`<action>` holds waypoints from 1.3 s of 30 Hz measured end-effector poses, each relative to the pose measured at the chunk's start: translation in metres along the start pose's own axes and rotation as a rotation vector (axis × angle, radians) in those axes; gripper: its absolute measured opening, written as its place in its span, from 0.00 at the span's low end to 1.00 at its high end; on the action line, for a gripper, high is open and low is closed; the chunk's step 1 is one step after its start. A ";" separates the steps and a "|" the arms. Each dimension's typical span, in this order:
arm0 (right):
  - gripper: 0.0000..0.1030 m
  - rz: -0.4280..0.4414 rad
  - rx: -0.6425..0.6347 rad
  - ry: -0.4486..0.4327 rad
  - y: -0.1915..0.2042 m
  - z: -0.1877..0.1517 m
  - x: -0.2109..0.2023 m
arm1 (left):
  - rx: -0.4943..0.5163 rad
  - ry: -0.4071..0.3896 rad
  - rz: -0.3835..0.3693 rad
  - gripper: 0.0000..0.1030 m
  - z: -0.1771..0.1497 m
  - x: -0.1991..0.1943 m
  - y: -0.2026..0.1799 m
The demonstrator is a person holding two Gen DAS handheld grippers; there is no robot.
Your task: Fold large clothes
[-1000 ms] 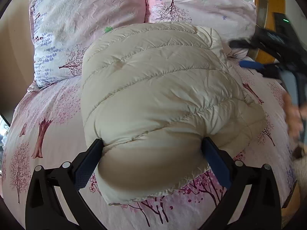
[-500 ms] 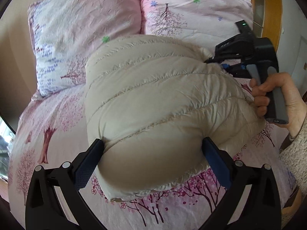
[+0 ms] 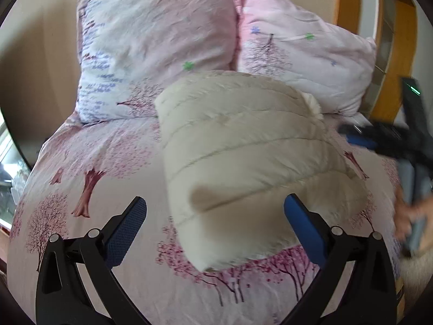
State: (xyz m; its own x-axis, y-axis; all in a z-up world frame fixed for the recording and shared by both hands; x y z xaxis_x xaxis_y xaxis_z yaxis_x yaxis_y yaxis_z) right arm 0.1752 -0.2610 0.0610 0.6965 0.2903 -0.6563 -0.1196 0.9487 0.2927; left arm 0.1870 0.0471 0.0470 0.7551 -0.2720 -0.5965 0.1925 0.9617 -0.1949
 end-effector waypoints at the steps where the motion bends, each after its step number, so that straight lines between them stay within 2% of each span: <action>1: 0.57 0.008 -0.016 0.012 0.005 -0.007 -0.004 | -0.003 0.009 0.004 0.99 0.000 0.003 0.001; 3: 0.57 0.028 -0.049 0.041 0.017 -0.023 0.000 | 0.003 0.032 0.010 0.99 -0.002 0.011 0.000; 7: 0.58 0.005 -0.055 0.140 0.023 -0.038 0.030 | 0.012 0.068 0.009 0.99 -0.010 0.027 -0.005; 11: 0.64 -0.028 -0.067 0.138 0.028 -0.038 0.036 | -0.022 0.091 -0.011 0.99 -0.015 0.034 -0.003; 13: 0.80 -0.056 -0.102 0.109 0.040 -0.038 0.020 | -0.026 0.074 -0.024 0.99 -0.017 0.028 -0.001; 14: 0.91 -0.070 -0.118 0.078 0.045 -0.039 0.011 | -0.026 0.059 -0.030 0.99 -0.018 0.023 0.000; 15: 0.98 -0.100 -0.138 0.041 0.051 -0.041 0.000 | -0.025 0.037 -0.036 0.99 -0.021 0.015 0.001; 18: 0.98 -0.217 -0.182 -0.041 0.066 -0.051 -0.031 | -0.030 0.000 -0.023 0.99 -0.027 -0.002 0.005; 21: 0.98 -0.269 -0.170 -0.068 0.074 -0.061 -0.049 | -0.039 -0.006 0.014 0.99 -0.035 -0.015 0.011; 26: 0.98 -0.178 -0.148 -0.020 0.078 -0.072 -0.057 | -0.069 0.044 0.062 0.99 -0.048 -0.022 0.022; 30: 0.98 -0.203 -0.205 0.034 0.093 -0.087 -0.052 | -0.109 0.092 0.042 0.99 -0.056 -0.023 0.030; 32: 0.98 -0.219 -0.196 0.066 0.094 -0.094 -0.050 | -0.123 0.127 0.049 0.99 -0.060 -0.020 0.031; 35: 0.98 -0.193 -0.176 0.098 0.093 -0.103 -0.048 | -0.128 0.189 0.077 0.99 -0.066 -0.014 0.031; 39: 0.98 -0.204 -0.171 0.138 0.094 -0.109 -0.044 | -0.133 0.227 0.070 0.99 -0.073 -0.013 0.028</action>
State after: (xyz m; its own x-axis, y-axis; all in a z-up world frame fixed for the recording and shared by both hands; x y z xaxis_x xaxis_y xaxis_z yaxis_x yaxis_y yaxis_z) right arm 0.0566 -0.1705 0.0420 0.6171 0.0950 -0.7812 -0.1129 0.9931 0.0316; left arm 0.1371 0.0755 -0.0073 0.6010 -0.2199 -0.7684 0.0493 0.9698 -0.2390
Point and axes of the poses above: each gripper's, at about its wrist camera, not at the fingertips, and x roughly the way its jaws point, y to its left, z to its top, the point moved 1 cm from there along x, roughly the way its jaws point, and after that the axes turned 10 degrees about -x, right-handed, at the moved point
